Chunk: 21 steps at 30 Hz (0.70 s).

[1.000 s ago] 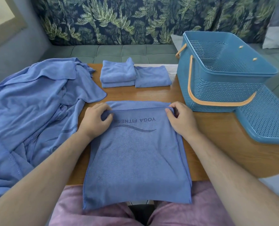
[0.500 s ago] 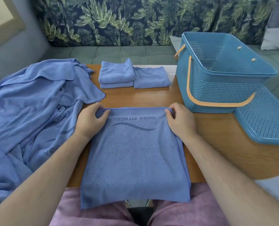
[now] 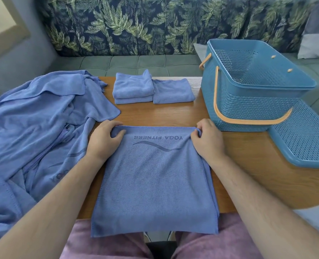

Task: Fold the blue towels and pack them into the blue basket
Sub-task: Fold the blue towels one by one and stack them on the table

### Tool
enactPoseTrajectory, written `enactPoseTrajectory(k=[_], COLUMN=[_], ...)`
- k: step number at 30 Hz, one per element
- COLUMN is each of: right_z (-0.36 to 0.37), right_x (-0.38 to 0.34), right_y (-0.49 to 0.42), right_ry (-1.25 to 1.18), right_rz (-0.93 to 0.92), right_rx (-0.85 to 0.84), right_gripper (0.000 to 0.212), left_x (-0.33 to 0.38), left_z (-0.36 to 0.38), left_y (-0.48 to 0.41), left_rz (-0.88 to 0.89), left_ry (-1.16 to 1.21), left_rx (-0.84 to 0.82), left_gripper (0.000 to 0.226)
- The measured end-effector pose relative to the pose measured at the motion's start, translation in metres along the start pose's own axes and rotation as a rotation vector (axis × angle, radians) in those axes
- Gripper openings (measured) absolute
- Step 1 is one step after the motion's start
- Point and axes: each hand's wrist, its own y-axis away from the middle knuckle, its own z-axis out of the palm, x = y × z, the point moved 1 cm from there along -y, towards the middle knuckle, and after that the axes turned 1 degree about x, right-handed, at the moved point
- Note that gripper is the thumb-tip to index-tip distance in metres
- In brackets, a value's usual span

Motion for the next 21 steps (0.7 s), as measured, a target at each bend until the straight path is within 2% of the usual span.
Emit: enactPoseTrajectory(k=[1,3,6,11,13,17,21], right_z=[0.001,0.004,0.006,0.008,0.007,0.004,0.003], right_x=[0.001,0.003,0.005,0.006,0.006,0.004,0.004], right_y=[0.0,-0.001,-0.002,-0.003,-0.003,-0.001,0.002], right_ry=[-0.013,-0.026,-0.008,0.04,-0.004,-0.119,-0.189], right_rz=[-0.014,-0.028,-0.014,-0.069,-0.112,-0.13,-0.139], right_rx=[-0.01,-0.04,-0.074,-0.075,-0.03,-0.029,-0.022], right_gripper=[0.001,0.012,0.013,0.015,0.015,0.012,0.009], left_x=[-0.002,-0.003,-0.004,-0.005,-0.001,0.005,0.004], left_z=[0.002,0.004,0.005,0.005,0.004,0.002,-0.001], left_y=[-0.001,-0.002,-0.002,-0.003,-0.002,0.001,0.004], left_rz=[0.006,0.015,0.023,0.062,0.043,0.026,0.094], left_ry=[-0.02,-0.035,-0.031,-0.095,-0.095,-0.034,0.057], left_rx=[-0.016,-0.039,-0.049,-0.019,-0.022,-0.009,0.034], left_gripper=[0.019,0.013,0.007,0.013,0.018,0.009,0.006])
